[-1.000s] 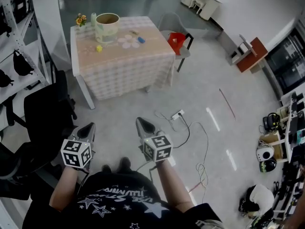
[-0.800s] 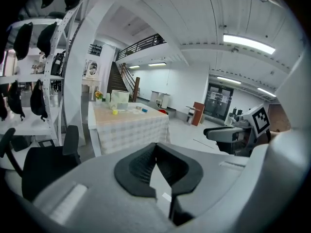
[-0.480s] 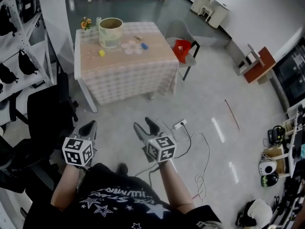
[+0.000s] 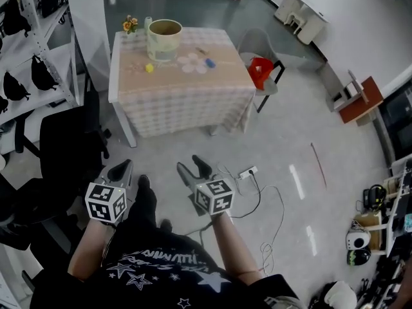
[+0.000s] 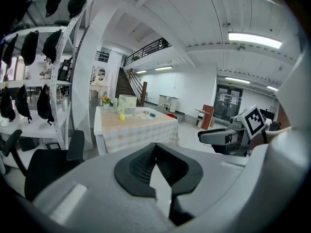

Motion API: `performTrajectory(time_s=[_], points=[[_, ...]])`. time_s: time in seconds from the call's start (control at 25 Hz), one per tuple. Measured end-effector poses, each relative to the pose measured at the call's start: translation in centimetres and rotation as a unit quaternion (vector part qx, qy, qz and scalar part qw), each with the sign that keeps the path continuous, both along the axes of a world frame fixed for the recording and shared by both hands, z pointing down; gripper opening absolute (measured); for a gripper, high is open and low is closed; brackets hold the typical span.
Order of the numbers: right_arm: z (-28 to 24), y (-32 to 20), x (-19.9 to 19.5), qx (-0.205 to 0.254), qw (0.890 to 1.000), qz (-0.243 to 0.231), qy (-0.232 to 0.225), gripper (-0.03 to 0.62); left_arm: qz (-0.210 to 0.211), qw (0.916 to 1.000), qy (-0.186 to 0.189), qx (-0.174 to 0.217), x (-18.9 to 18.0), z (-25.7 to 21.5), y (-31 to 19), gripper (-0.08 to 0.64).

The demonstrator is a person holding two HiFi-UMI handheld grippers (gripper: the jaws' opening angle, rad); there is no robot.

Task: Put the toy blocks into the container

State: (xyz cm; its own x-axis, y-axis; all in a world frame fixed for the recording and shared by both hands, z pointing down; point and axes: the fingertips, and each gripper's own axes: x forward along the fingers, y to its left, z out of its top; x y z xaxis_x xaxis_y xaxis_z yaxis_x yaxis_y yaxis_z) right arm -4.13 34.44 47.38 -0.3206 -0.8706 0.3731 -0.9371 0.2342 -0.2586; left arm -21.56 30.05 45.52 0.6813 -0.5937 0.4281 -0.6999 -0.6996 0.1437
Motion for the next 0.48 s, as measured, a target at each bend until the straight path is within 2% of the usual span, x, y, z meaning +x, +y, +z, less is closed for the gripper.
performTrajectory(time_s=[0.24, 0.48], points=[[1.0, -6.1, -0.4, -0.015, 1.0, -0.011, 0.017, 0.244, -0.003, 1.0, 0.003, -0.008, -0.1, 1.5, -6.2, 0.009], [1.0, -15.8, -0.5, -0.024, 0.999, -0.022, 0.021, 0.244, 0.002, 1.0, -0.003, -0.001, 0.8, 1.4, -15.3, 0.009]])
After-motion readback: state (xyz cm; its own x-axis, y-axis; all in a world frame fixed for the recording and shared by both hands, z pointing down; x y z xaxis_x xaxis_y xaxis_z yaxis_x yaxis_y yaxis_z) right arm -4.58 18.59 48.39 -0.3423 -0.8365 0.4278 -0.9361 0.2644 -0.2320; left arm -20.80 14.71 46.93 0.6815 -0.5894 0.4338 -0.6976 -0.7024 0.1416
